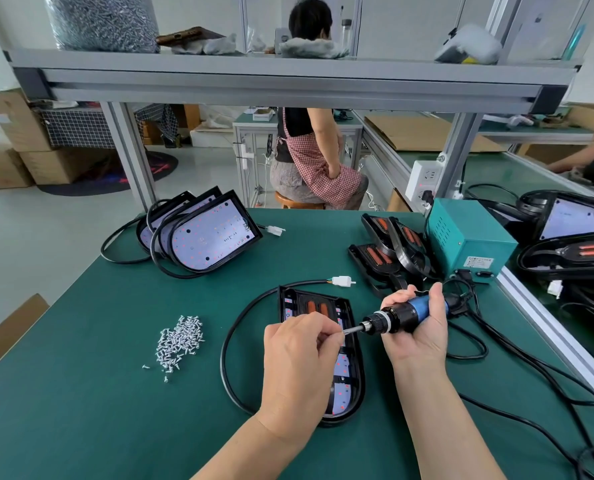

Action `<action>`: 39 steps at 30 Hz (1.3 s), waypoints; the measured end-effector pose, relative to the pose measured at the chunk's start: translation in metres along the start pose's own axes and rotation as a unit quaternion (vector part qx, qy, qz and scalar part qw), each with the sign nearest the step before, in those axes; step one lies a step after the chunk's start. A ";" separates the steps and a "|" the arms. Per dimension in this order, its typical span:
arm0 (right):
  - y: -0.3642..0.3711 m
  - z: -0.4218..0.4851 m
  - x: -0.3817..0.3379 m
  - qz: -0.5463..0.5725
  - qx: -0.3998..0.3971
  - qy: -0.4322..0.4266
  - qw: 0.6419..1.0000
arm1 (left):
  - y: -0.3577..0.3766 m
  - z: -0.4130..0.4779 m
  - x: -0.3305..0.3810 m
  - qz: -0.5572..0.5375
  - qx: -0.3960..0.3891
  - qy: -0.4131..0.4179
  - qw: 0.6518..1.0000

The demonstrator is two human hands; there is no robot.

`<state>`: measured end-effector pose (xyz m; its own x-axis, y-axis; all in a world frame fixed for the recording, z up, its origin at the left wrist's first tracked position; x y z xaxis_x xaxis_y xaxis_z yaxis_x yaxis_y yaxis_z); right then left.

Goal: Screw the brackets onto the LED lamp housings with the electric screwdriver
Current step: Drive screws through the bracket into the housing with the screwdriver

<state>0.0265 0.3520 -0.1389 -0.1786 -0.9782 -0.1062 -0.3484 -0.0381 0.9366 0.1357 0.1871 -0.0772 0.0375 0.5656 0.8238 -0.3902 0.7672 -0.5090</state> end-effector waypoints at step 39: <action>0.008 -0.003 0.000 -0.048 -0.021 -0.022 0.998 | 0.005 0.042 -0.080 -0.169 -0.165 -0.292 0.927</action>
<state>0.0265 0.3512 -0.1308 -0.1859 -0.9598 -0.2104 -0.3271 -0.1415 0.9343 0.0923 0.1329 -0.1352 -0.4351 0.0909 0.8958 -0.1405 0.9758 -0.1673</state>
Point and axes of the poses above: each hand's wrist, its own z-axis towards the middle knuckle, its own y-axis out of the palm, x = y × z, the point moved 5 cm from there along z, towards the middle knuckle, and after that the axes turned 10 degrees about -y, right-handed, at the moved point
